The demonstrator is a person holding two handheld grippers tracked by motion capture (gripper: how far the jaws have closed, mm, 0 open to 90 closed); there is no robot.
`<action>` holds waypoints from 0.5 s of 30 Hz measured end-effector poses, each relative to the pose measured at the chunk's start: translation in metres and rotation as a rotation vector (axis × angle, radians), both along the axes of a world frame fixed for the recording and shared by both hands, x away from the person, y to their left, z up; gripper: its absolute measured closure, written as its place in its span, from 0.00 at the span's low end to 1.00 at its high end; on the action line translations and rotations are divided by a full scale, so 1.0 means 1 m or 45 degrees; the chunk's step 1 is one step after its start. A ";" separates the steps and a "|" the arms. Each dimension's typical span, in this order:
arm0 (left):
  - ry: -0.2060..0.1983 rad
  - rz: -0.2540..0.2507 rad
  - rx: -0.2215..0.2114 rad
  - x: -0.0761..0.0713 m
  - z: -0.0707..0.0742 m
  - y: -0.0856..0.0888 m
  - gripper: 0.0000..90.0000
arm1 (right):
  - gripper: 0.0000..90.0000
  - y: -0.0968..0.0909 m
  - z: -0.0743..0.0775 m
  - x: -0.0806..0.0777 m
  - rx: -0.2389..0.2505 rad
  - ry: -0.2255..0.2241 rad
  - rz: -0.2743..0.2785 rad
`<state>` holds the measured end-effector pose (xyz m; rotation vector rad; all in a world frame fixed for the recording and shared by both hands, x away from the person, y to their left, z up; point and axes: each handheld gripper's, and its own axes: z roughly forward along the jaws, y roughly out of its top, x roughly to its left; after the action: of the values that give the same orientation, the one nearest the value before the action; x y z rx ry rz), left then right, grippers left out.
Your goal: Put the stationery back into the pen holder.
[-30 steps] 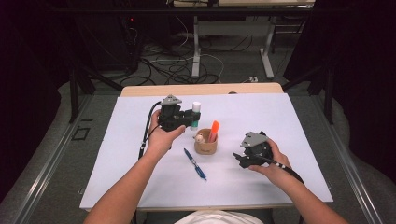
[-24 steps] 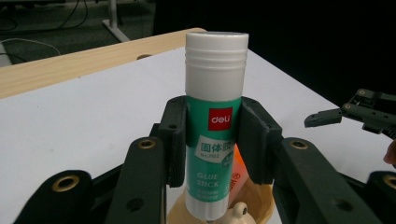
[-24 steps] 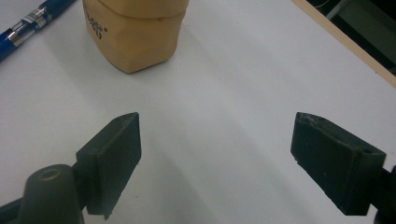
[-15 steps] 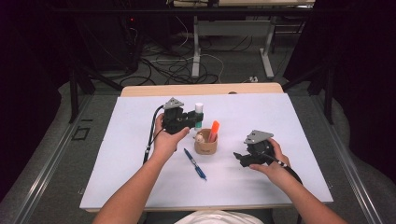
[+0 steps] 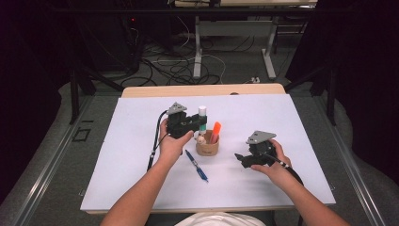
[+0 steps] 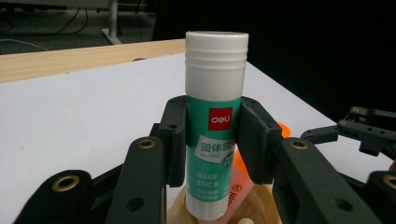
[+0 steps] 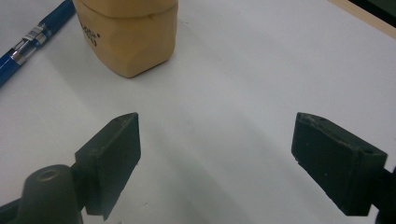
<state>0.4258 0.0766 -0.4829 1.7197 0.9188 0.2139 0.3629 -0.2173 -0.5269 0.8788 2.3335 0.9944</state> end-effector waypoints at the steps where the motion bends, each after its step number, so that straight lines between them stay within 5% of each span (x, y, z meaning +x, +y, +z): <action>1: 0.001 -0.004 0.001 -0.001 -0.001 -0.001 0.73 | 0.17 0.000 0.000 0.001 -0.009 0.003 0.002; 15: -0.010 -0.019 -0.022 -0.003 -0.017 -0.003 0.72 | 0.17 -0.002 -0.002 -0.001 -0.002 0.017 0.024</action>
<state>0.4228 0.0735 -0.5000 1.7079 0.8997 0.2019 0.3617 -0.2191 -0.5291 0.8668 2.3575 0.9976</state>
